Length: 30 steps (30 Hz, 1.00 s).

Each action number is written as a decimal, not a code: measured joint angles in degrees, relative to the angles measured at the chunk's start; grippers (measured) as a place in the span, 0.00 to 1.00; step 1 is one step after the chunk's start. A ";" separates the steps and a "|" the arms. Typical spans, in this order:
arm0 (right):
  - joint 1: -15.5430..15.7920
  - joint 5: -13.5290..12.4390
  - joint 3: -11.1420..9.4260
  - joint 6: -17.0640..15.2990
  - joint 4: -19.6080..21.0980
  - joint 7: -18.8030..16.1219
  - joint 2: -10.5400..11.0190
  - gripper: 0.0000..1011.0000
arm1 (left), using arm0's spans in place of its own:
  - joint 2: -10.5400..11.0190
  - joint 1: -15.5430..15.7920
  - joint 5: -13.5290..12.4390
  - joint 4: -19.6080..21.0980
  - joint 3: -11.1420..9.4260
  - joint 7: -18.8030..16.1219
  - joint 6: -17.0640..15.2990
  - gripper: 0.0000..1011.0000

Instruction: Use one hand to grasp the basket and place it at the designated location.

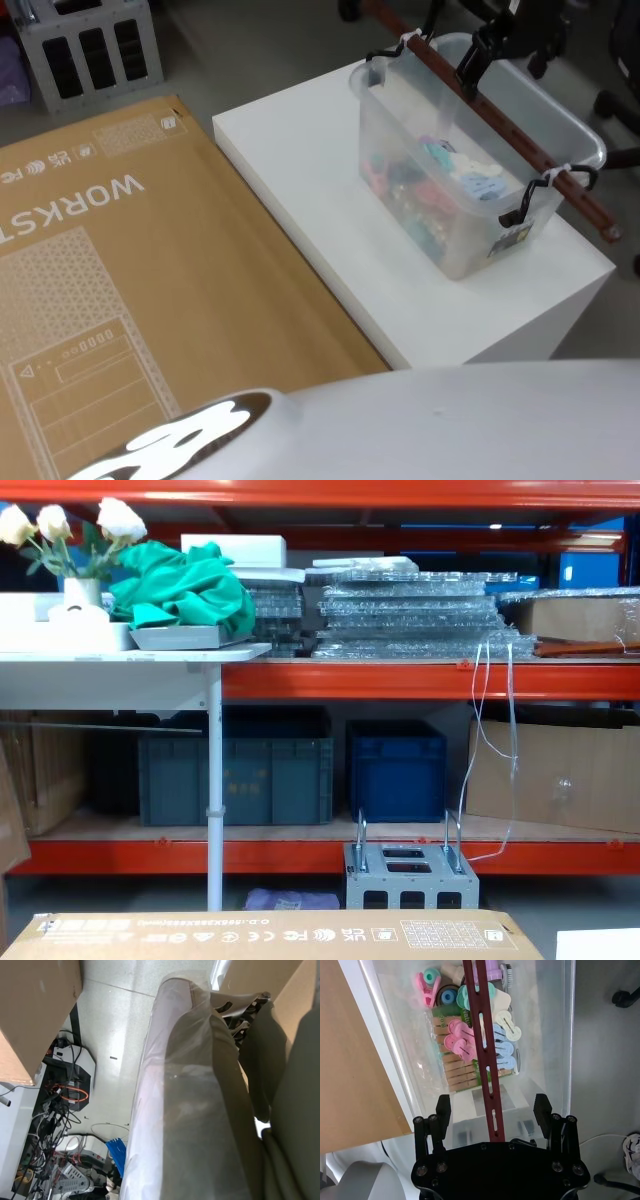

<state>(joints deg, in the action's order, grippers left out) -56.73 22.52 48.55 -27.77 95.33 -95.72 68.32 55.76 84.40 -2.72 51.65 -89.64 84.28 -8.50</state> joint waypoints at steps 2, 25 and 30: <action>-0.14 0.05 0.13 0.20 -0.30 0.01 -0.25 0.99 | 0.00 0.00 0.00 0.00 0.00 0.00 0.00 0.00; 1.70 -0.83 0.95 0.83 -0.60 2.40 -0.09 0.99 | 0.00 0.00 0.00 0.00 0.00 0.00 0.00 0.00; 2.46 -0.75 1.22 1.45 -0.56 3.46 -0.58 0.99 | 0.00 0.00 0.00 0.01 0.00 0.00 0.00 0.00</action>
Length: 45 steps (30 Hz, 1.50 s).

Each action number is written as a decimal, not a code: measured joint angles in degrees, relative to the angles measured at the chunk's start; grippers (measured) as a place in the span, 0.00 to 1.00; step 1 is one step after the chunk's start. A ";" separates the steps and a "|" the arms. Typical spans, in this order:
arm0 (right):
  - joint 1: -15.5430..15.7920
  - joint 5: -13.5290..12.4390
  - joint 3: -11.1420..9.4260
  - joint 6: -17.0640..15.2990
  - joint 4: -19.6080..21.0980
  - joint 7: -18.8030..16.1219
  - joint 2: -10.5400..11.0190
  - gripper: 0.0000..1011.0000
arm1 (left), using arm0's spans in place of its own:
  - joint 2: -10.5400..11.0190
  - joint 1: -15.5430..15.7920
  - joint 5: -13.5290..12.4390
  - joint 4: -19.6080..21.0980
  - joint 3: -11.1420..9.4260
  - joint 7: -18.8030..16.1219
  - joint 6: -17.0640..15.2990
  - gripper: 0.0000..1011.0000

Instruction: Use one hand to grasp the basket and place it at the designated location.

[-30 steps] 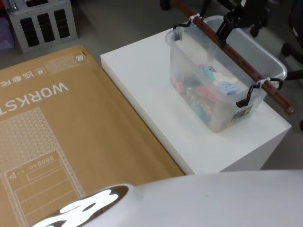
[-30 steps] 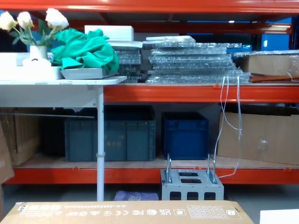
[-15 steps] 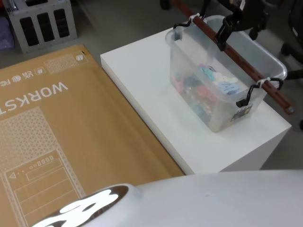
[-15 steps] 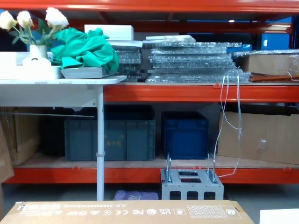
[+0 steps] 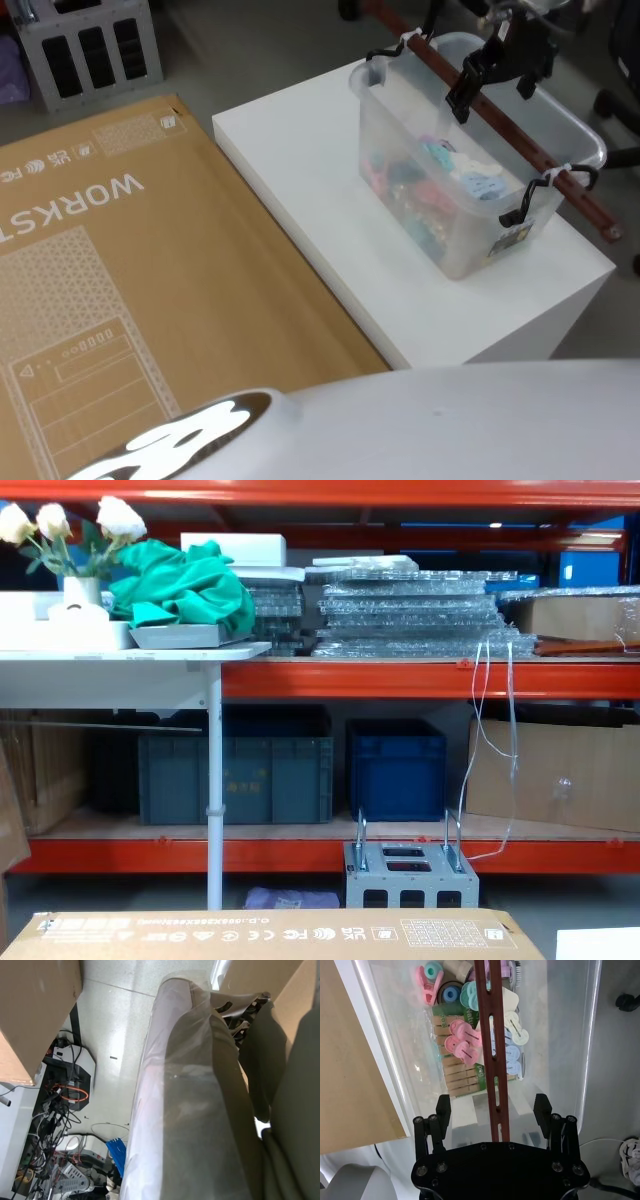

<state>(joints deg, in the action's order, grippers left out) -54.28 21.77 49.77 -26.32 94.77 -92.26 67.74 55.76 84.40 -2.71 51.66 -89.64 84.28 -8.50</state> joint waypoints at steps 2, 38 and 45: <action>0.13 0.15 0.08 0.21 -0.13 0.22 -0.19 0.99 | 0.00 0.00 0.00 -0.01 0.00 0.00 0.00 0.00; 2.21 2.57 0.32 1.15 -1.85 3.20 -2.42 0.99 | 0.00 0.00 0.00 -0.01 0.00 0.00 0.00 0.00; 2.42 2.58 0.27 1.51 -2.46 3.32 -2.62 0.99 | 0.00 0.00 0.00 0.00 0.00 0.00 0.00 0.00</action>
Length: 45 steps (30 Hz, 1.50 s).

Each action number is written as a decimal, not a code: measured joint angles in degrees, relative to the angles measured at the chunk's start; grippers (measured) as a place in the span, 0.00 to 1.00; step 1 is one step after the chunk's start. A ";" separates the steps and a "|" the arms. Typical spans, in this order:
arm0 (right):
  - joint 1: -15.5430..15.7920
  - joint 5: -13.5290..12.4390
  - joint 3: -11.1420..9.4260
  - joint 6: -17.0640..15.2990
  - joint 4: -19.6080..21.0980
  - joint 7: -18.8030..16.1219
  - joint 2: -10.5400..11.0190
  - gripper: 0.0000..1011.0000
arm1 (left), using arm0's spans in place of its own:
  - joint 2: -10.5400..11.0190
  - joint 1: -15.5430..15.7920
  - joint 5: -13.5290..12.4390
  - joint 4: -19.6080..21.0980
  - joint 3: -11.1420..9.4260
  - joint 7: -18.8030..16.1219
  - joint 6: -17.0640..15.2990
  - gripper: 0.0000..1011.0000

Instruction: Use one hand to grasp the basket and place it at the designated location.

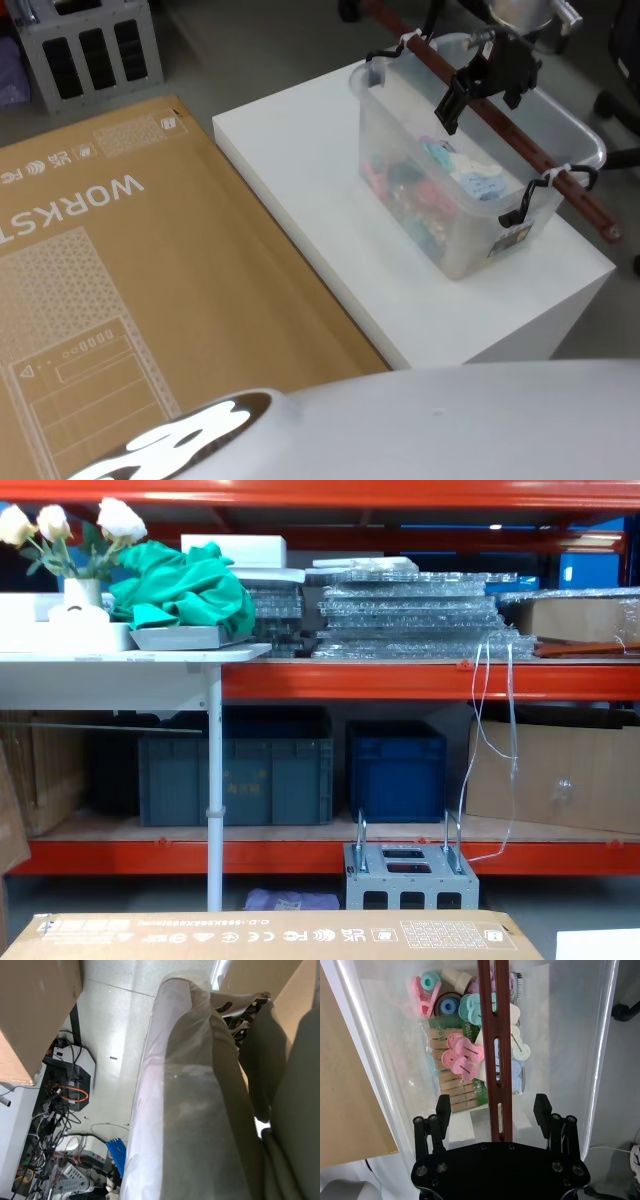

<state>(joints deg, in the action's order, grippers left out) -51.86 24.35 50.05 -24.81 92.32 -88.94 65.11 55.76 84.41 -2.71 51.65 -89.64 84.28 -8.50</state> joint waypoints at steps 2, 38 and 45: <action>0.03 -0.01 -0.02 0.12 -0.08 0.00 -0.02 0.99 | 0.00 0.00 0.00 0.00 0.00 0.00 0.00 0.00; 0.06 -0.63 -0.16 4.07 -5.10 1.07 -1.25 0.99 | 0.00 0.00 0.00 0.00 0.00 0.00 0.00 0.00; 0.00 -0.74 -0.17 5.02 -5.62 2.21 -1.60 0.91 | 0.00 0.00 0.00 0.00 0.00 0.00 0.00 0.00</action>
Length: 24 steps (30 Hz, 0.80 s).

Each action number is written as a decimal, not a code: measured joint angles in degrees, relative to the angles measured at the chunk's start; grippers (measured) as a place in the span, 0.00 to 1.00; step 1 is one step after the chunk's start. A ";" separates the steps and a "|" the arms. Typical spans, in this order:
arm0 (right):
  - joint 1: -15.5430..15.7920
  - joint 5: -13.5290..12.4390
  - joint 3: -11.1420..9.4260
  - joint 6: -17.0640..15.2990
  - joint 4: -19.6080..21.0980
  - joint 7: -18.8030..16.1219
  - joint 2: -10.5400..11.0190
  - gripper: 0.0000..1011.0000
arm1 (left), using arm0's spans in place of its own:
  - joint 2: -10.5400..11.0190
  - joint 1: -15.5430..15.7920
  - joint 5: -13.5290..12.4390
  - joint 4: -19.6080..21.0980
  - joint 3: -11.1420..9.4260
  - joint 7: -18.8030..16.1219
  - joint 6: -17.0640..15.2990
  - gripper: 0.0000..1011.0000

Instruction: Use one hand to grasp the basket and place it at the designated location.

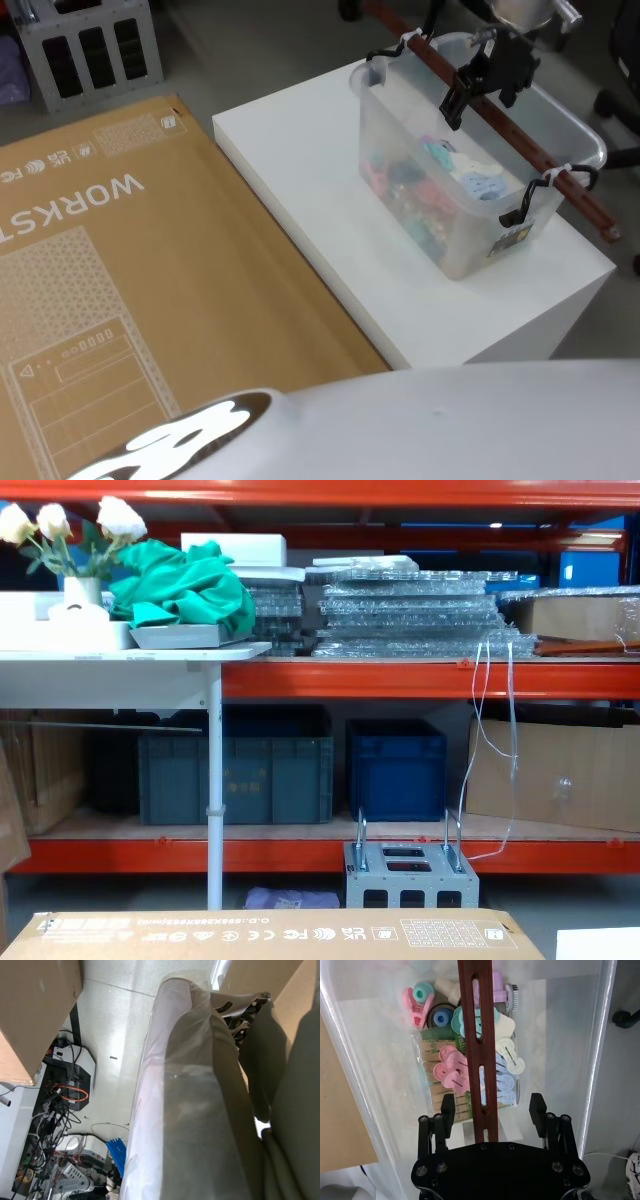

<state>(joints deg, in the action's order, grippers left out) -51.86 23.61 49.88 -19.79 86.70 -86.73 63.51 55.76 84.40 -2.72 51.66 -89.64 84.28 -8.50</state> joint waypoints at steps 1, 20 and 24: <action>0.00 0.00 0.00 0.04 -0.03 0.04 -0.03 0.89 | 0.00 0.00 0.00 0.00 0.00 0.00 0.00 0.00; -0.61 0.29 0.56 0.31 -0.96 -0.13 -0.42 0.32 | 0.00 0.00 0.00 0.00 0.00 0.00 0.00 0.00; -0.58 0.36 0.62 0.09 -0.95 -0.16 -0.30 0.24 | 0.00 0.00 0.00 0.00 0.00 0.00 0.00 0.00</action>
<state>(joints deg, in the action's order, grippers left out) -52.44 23.97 50.49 -19.69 85.75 -86.89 63.20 55.76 84.40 -2.71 51.66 -89.64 84.28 -8.50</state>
